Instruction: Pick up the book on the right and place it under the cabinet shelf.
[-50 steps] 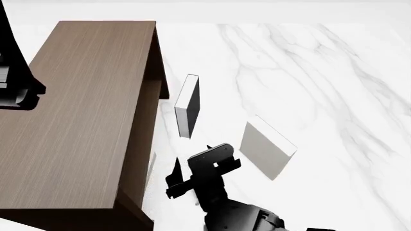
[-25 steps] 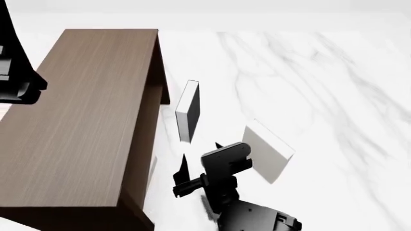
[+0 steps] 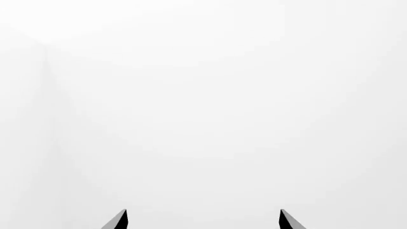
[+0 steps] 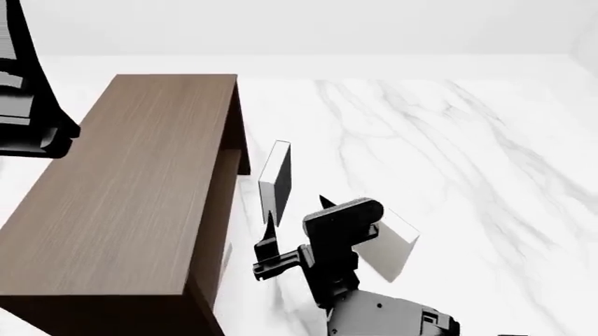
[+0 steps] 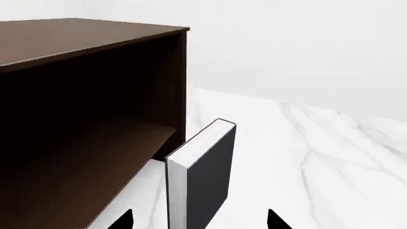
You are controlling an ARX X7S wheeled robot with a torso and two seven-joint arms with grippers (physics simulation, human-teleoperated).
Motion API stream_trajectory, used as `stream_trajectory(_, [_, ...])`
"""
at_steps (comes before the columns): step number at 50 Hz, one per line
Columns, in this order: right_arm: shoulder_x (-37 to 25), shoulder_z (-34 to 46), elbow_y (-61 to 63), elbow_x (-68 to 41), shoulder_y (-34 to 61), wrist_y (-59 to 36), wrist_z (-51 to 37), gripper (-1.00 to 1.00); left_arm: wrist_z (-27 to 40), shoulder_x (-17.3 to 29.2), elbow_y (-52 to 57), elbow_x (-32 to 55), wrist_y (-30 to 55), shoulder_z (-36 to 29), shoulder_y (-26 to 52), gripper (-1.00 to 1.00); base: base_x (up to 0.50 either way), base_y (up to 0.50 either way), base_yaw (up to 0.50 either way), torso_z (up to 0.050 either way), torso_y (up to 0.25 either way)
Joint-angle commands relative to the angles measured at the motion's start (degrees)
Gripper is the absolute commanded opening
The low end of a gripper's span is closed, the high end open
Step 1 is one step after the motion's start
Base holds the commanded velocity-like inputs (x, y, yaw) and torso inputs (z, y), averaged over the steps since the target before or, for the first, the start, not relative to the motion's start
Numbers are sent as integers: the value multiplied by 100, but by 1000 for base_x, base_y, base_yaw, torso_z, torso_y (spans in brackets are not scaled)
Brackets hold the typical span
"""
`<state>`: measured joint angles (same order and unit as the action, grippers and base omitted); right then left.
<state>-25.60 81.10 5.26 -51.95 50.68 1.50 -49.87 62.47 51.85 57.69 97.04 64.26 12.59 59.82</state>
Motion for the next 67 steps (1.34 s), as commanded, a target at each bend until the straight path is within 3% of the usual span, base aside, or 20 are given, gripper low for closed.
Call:
stream_trajectory(1, [-216, -74, 551, -24, 142, -102, -221, 100, -128, -114, 41, -168, 36, 64, -204, 100, 0, 0, 0, 0, 133])
stream_trajectory(34, [-1216, -846, 2503, -704, 1472, -695, -905, 100, -698, -461, 219, -887, 24, 313, -998, 100, 0, 0, 0, 0, 129])
stream_trajectory(48, [-2019, -1430, 2957, -1248, 2206, -810, -919, 100, -919, -20, 215, -1753, -1009, -467, -1607, 100, 0, 0, 0, 0, 127])
stream_trajectory(67, [-3135, -2056, 3416, -1693, 2695, -704, -956, 100, -1213, -216, 95, -2464, -1239, -928, -1842, 100, 0, 0, 0, 0, 116])
